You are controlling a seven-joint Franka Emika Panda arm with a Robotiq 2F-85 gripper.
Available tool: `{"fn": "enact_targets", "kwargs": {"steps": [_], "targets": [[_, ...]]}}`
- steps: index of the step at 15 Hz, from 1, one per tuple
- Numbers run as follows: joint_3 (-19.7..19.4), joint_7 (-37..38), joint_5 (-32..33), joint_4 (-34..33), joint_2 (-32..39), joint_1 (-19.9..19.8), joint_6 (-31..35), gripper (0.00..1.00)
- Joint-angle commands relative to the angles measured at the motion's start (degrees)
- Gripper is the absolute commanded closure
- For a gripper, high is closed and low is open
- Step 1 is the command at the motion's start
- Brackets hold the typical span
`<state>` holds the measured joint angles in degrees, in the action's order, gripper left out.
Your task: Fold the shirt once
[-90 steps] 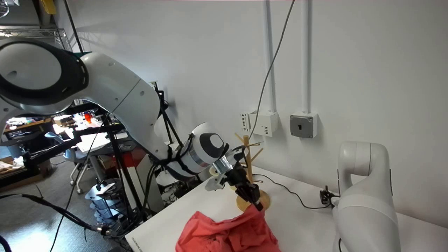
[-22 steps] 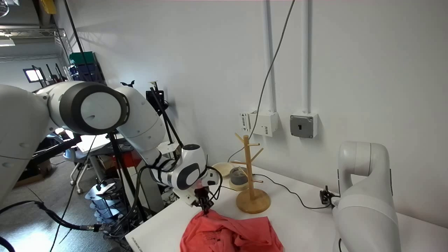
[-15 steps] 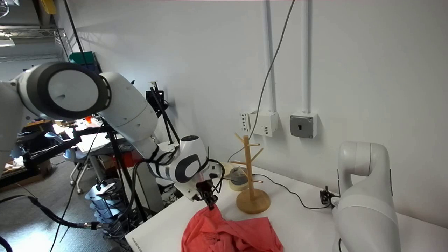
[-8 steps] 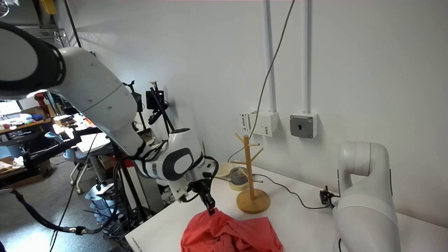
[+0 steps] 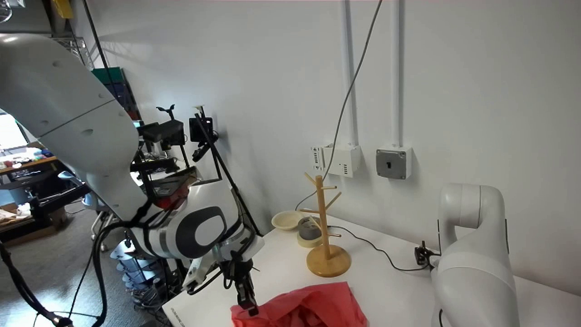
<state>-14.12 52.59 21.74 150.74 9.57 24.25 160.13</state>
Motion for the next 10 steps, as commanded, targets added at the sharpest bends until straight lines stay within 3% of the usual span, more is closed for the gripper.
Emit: {"fn": "enact_targets", "kwargs": {"steps": [1, 3, 4, 6, 10], "targets": [[-2.6, 8.4, 6.1, 6.2, -6.6, -0.2, 0.1, 0.98], [-2.7, 10.1, 7.2, 7.8, -8.1, -0.9, -0.2, 0.98], [-2.8, 10.4, 7.6, 8.4, -8.9, -1.1, -0.4, 0.68], [-2.3, 9.3, 5.9, 7.6, -8.3, -1.3, -1.0, 0.58], [-2.0, 6.7, 4.6, 6.5, -7.8, -1.5, -0.9, 0.27]]}}
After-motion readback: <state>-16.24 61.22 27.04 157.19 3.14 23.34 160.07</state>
